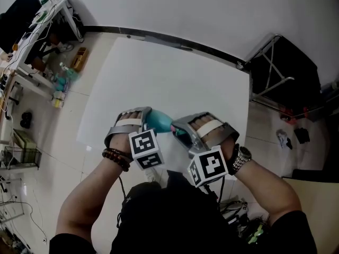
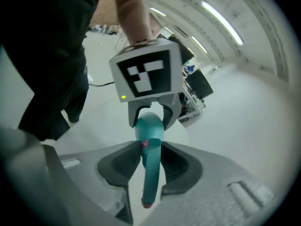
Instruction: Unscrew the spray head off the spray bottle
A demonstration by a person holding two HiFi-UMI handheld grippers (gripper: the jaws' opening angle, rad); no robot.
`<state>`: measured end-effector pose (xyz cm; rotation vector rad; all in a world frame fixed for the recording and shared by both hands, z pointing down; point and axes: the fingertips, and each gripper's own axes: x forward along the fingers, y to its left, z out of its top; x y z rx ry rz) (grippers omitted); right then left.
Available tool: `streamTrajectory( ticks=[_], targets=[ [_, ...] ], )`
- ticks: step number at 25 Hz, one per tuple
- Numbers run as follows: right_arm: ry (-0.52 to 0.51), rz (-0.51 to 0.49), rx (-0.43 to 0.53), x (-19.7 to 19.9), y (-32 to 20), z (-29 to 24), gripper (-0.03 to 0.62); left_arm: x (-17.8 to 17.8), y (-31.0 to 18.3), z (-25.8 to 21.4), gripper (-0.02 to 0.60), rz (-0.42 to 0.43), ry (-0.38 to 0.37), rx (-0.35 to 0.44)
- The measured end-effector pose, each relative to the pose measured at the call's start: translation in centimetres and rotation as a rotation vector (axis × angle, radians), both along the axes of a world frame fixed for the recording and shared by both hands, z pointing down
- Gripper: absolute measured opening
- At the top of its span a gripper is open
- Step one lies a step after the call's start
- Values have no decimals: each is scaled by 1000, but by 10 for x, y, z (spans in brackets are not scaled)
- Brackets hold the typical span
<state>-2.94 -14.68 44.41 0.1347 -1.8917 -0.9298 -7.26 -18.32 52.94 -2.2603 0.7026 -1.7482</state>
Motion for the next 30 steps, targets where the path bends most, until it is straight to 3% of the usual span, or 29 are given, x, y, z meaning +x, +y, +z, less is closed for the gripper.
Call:
streamTrajectory(
  ticks=[4,15,19,25,30],
  targets=[
    [88,-145,206,1,6,2,120,1,2,1,405,2,4,-6],
    [138,-303,420,4,10,-3,121,6,4,-5,405,0,30,-30],
    [58,-249,362,2,5,-15,135,5,0,-10,405,-18,53,-20],
    [-37,-152,272,1,0,-31,231,7,-5,-12,405,-64,116,-30],
    [-255,76,75,7,-15,-69,245,-4,-23,-15,405,-146,141,24]
  ],
)
